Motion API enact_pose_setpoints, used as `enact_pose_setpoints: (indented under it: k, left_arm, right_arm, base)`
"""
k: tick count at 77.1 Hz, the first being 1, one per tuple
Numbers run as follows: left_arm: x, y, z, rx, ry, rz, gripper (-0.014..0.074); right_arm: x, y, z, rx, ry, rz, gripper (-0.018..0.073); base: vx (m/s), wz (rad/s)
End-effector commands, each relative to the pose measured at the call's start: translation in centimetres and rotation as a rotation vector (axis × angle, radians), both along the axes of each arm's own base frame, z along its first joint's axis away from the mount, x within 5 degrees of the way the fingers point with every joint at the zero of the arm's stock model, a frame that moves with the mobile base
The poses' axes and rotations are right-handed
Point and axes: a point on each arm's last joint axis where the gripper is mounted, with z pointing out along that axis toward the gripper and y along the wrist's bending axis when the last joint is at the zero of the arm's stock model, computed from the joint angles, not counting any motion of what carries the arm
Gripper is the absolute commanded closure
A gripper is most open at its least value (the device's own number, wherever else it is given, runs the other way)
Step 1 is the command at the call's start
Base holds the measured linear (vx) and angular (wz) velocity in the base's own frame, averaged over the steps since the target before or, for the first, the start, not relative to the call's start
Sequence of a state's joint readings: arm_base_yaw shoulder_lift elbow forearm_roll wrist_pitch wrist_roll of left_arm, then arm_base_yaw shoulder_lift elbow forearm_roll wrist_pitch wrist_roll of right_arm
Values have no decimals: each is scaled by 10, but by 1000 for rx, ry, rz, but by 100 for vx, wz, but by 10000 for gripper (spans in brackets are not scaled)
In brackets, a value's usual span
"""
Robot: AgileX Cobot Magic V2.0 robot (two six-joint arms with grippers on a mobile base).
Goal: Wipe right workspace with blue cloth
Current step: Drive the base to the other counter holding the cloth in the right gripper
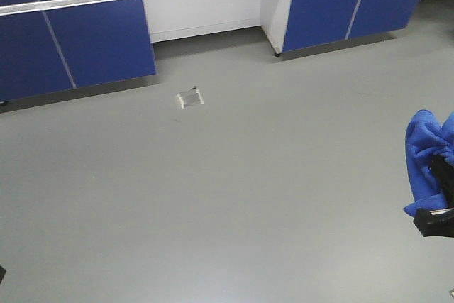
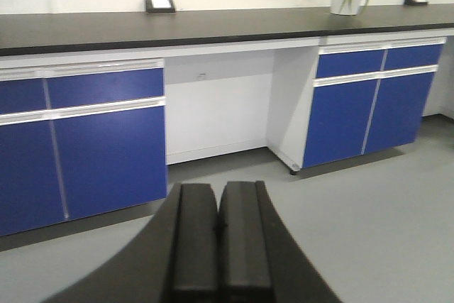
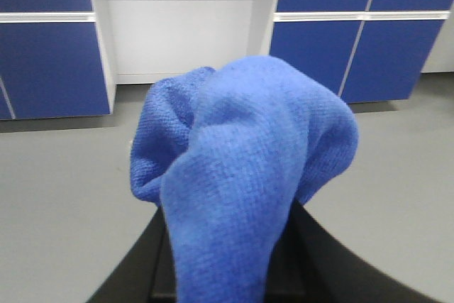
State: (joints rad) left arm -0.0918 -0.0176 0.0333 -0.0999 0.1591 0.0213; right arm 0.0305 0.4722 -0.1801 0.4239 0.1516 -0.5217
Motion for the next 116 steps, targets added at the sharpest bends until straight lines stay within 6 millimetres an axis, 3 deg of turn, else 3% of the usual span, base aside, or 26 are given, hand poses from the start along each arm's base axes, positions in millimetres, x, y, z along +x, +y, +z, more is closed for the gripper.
enact_pose_setpoints:
  k: [1,63,116]
  left_arm:
    - [-1,1,17,-14,-117,8,603]
    - [-1,1,17,-14,-117,8,603]
    - [-1,1,17,-14,-117,8,603]
  right_arm:
    - [4,-3,16,-4,-103,-38,557]
    - [4,-3,16,-4,-103,-38,557]
    - [4,-3,16,-4,-103,-38,557]
  base:
    - [6,-32]
    - [20,-41]
    - [38,-4]
